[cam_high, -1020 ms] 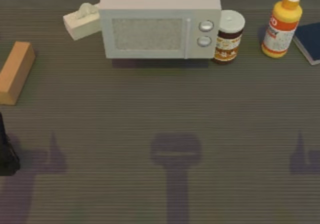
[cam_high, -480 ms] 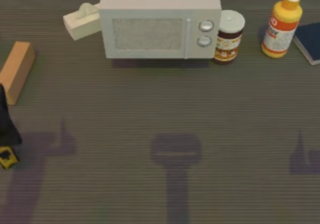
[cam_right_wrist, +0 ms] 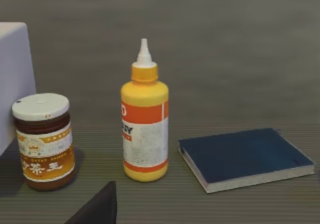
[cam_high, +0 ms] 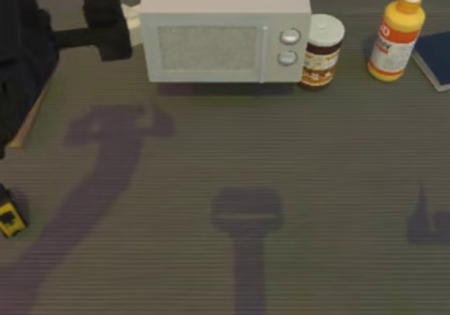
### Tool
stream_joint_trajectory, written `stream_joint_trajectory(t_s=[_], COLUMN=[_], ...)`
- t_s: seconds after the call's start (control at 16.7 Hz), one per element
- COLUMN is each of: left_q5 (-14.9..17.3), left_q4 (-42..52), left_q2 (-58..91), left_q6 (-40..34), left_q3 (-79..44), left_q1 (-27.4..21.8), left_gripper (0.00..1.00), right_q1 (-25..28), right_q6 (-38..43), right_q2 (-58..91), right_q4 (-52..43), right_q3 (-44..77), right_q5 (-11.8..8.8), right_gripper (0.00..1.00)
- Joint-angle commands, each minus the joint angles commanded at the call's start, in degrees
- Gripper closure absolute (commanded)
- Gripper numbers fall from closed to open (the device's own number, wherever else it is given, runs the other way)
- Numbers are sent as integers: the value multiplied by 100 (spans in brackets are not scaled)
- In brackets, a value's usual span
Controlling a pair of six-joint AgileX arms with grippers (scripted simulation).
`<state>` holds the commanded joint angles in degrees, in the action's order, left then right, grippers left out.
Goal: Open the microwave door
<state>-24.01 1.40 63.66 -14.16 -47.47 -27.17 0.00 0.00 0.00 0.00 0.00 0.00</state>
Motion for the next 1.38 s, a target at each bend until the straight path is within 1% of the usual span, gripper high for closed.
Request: stream_joint_trajectory(t_s=[0.18, 0.36, 0.54, 0.66, 0.78, 1.02, 1.2, 1.38], left_q5=[-620, -1167, -1585, -1772, -1874, -1891, -1839, -1654], left_q4=[-29, -5, 66, 121, 159, 167, 127, -22], left_q2=[1833, 3379, 4495, 4976, 5233, 5276, 5360, 5860], left_q6=[-413, -750, -981, -1075, -1122, -1130, -1083, -916], left_q3=[-1298, -2369, -3150, -3485, -3655, -3681, -3753, -4217], left_q1=[-696, -1305, -1776, -1988, -2103, -2122, -2057, -1845], left_gripper=[0, 0, 0, 0, 0, 0, 0, 0], right_q1=[0, 0, 0, 0, 0, 0, 0, 0], right_q6=[0, 0, 0, 0, 0, 0, 0, 0], right_q2=[0, 0, 0, 0, 0, 0, 0, 0], right_q4=[0, 0, 0, 0, 0, 0, 0, 0], right_q3=[0, 0, 0, 0, 0, 0, 0, 0], right_q5=[0, 0, 0, 0, 0, 0, 0, 0], right_gripper=[0, 0, 0, 0, 0, 0, 0, 0])
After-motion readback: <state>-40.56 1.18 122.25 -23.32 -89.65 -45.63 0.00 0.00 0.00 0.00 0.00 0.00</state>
